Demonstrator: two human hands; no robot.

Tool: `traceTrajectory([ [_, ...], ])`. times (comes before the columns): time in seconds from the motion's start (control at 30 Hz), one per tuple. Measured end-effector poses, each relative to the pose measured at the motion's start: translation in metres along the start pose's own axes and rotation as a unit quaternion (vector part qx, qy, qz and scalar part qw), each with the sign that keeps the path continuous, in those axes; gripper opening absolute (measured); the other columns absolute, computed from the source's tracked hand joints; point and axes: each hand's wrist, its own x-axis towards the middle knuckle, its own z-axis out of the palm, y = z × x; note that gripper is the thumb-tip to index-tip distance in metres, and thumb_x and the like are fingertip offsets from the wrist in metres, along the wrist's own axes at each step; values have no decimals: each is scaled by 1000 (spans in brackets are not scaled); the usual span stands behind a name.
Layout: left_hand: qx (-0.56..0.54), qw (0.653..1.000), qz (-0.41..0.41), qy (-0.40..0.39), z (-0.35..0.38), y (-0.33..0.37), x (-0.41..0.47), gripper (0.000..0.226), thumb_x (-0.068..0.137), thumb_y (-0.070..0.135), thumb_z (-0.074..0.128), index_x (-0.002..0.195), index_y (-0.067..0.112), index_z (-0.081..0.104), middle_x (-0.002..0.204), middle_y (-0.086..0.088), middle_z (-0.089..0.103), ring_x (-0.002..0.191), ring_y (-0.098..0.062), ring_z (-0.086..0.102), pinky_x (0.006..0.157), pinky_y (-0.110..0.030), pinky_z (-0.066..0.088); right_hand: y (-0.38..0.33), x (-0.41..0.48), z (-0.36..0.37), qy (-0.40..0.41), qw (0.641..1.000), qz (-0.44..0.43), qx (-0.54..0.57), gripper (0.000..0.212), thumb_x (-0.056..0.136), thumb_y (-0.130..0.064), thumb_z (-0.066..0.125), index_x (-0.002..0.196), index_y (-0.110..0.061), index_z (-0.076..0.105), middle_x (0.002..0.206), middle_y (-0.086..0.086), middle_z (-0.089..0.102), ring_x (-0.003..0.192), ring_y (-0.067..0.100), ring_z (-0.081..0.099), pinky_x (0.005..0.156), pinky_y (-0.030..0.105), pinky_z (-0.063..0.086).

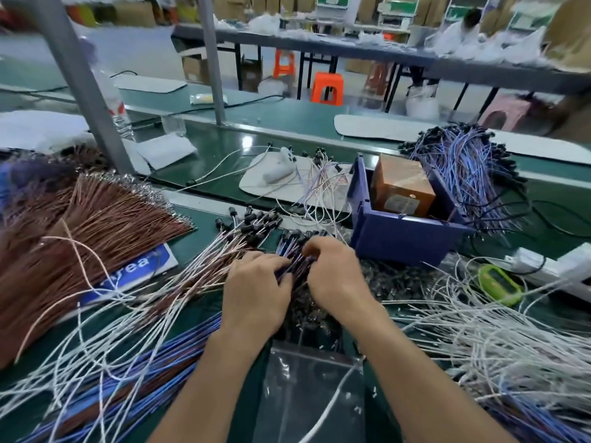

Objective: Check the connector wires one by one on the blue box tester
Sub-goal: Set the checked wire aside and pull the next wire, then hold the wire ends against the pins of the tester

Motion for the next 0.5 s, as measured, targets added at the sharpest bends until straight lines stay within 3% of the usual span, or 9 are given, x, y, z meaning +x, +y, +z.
traceTrajectory([
  [0.03, -6, 1000, -6, 7, 1, -1, 0, 23, 84, 19, 79, 108, 19, 81, 105, 0, 77, 104, -21, 65, 99, -41, 51, 1, 2, 0, 30, 999, 34, -1, 13, 89, -19, 58, 91, -24, 69, 85, -1, 66, 86, 27, 64, 71, 33, 47],
  [0.07, -8, 1000, -7, 14, 2, -1, 0, 24, 84, 19, 79, 108, 18, 80, 105, 0, 77, 104, -20, 65, 99, -41, 50, -1, 5, -1, 50, 996, 61, -28, 17, 92, -32, 57, 85, -22, 68, 79, 0, 64, 82, 30, 64, 67, 34, 43],
  [0.13, -5, 1000, 6, 15, 5, -2, -1, 28, 86, 18, 76, 114, 18, 78, 111, 1, 76, 110, -19, 63, 103, -41, 49, -4, 11, 0, 45, 988, 105, -107, 40, 92, -55, 55, 79, -18, 62, 82, 5, 66, 80, 35, 62, 66, 36, 38],
  [0.17, -9, 1000, 14, 8, 7, -3, -1, 32, 88, 17, 73, 120, 18, 76, 117, 2, 75, 116, -18, 61, 107, -41, 48, -6, 15, 0, 41, 984, 116, -126, 41, 91, -57, 56, 81, -18, 58, 90, 7, 68, 84, 36, 64, 67, 37, 39],
  [0.23, -18, 999, 26, -20, 8, -5, 1, 39, 91, 17, 65, 130, 19, 71, 130, 5, 70, 128, -16, 54, 114, -43, 43, -8, 22, 1, 14, 984, 131, -124, 34, 91, -52, 61, 90, -18, 56, 104, 10, 70, 96, 37, 66, 70, 36, 40],
  [0.3, -27, 998, 32, -46, 7, -6, 3, 44, 91, 21, 61, 135, 21, 67, 138, 7, 64, 134, -13, 48, 119, -41, 37, -7, 25, 2, -19, 983, 154, -96, 31, 92, -46, 63, 90, -17, 53, 103, 10, 67, 97, 36, 65, 72, 35, 41],
  [0.37, -33, 997, 40, -53, 7, -6, 3, 47, 90, 28, 63, 137, 24, 65, 140, 9, 62, 134, -10, 47, 120, -38, 35, -4, 27, 1, -29, 982, 177, -58, 31, 90, -41, 64, 80, -14, 51, 89, 7, 60, 87, 34, 62, 71, 34, 42],
  [0.5, -17, 997, 49, -50, 3, -6, 1, 51, 89, 38, 71, 138, 24, 64, 140, 10, 62, 134, -12, 47, 119, -36, 34, -6, 17, -7, 11, 975, 205, 84, 36, 78, -40, 66, 61, -8, 65, 58, 2, 65, 54, 18, 58, 49, 30, 42],
])
